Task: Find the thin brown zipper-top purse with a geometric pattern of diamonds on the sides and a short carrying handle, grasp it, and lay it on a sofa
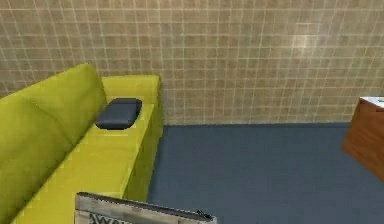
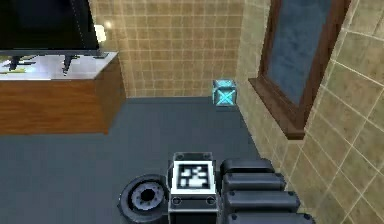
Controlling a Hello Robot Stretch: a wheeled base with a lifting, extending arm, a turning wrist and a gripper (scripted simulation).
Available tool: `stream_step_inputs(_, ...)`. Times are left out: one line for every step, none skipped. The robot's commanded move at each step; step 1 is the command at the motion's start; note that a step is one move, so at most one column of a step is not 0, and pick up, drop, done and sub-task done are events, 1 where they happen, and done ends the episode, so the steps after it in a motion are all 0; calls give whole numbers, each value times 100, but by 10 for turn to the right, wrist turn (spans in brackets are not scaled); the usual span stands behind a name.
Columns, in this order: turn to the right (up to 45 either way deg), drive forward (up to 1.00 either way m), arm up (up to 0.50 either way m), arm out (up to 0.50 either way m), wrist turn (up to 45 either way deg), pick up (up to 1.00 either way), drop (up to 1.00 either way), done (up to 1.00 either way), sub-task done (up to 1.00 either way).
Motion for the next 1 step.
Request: stream_step_inputs(0, 100, 0, 0, 0, 0, 0, 0, 0)
